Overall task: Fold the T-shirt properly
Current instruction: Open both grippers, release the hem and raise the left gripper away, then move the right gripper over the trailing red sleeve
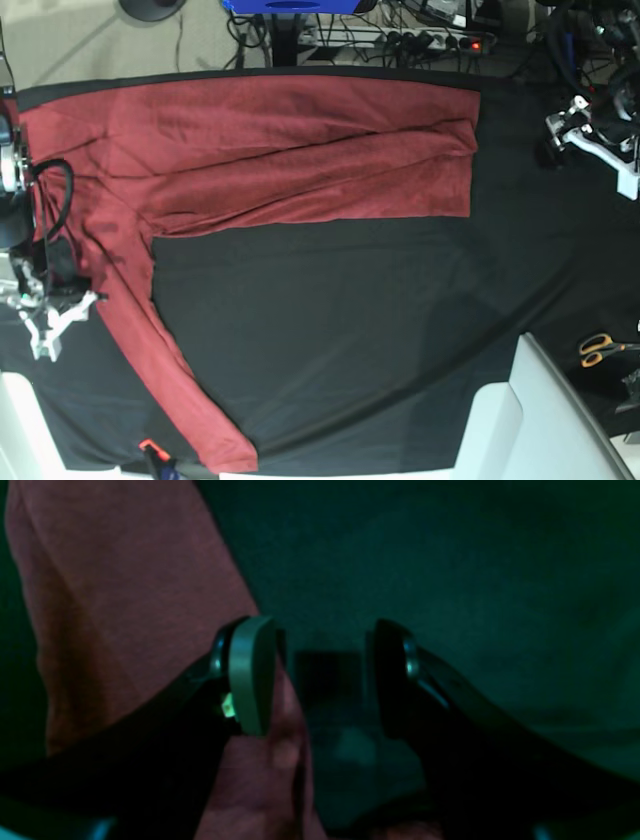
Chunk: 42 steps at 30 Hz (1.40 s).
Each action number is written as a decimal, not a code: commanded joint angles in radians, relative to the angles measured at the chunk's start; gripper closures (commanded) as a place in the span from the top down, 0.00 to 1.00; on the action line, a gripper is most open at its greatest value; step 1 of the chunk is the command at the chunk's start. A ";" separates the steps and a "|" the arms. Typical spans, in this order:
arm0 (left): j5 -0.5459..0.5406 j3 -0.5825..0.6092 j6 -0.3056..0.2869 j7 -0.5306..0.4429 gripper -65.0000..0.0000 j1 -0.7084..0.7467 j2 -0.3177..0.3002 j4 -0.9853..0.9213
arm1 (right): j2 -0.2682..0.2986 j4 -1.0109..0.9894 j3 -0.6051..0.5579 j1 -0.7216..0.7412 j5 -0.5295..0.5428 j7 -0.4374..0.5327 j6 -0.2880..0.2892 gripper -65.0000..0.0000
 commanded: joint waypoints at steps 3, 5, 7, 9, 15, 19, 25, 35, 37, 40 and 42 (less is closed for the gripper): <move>-0.018 -0.028 -0.003 -0.009 0.81 0.012 -0.016 0.013 | 0.007 -0.004 0.005 -0.001 0.007 0.033 0.002 0.46; -0.015 -0.025 -0.003 -0.009 0.81 0.012 -0.016 0.012 | 0.004 0.001 0.005 -0.023 0.007 0.037 0.002 0.46; -0.020 -0.020 -0.003 -0.009 0.81 0.010 -0.016 0.012 | 0.002 0.001 0.006 -0.032 0.008 0.037 0.002 0.46; -0.021 -0.019 -0.003 -0.009 0.81 0.007 -0.014 0.012 | 0.001 -0.002 0.006 -0.038 0.010 0.037 0.002 0.46; -0.021 -0.017 -0.003 -0.009 0.81 0.006 -0.014 0.010 | 0.001 0.001 0.003 -0.038 0.008 0.035 0.002 0.25; -0.020 -0.017 -0.003 -0.009 0.81 0.006 -0.014 0.010 | 0.002 0.018 0.005 -0.033 0.010 0.032 0.005 0.03; -0.020 -0.017 -0.003 -0.009 0.81 0.003 -0.014 -0.013 | 0.012 0.306 0.009 -0.132 0.013 -0.169 0.002 0.00; -0.017 -0.009 -0.003 -0.009 0.81 -0.048 -0.014 -0.102 | -0.024 1.076 0.224 -0.514 0.007 -0.507 0.001 0.00; -0.015 0.023 -0.003 -0.009 0.81 -0.066 -0.019 -0.102 | -0.025 1.168 0.238 -0.566 0.007 -0.551 0.001 0.00; -0.014 0.070 -0.003 -0.009 0.81 -0.075 -0.020 -0.102 | -0.028 1.267 0.244 -0.619 0.010 -0.593 0.001 0.00; -0.014 0.098 -0.003 -0.011 0.81 -0.085 -0.020 -0.103 | -0.053 1.319 0.272 -0.655 0.008 -0.622 0.001 0.00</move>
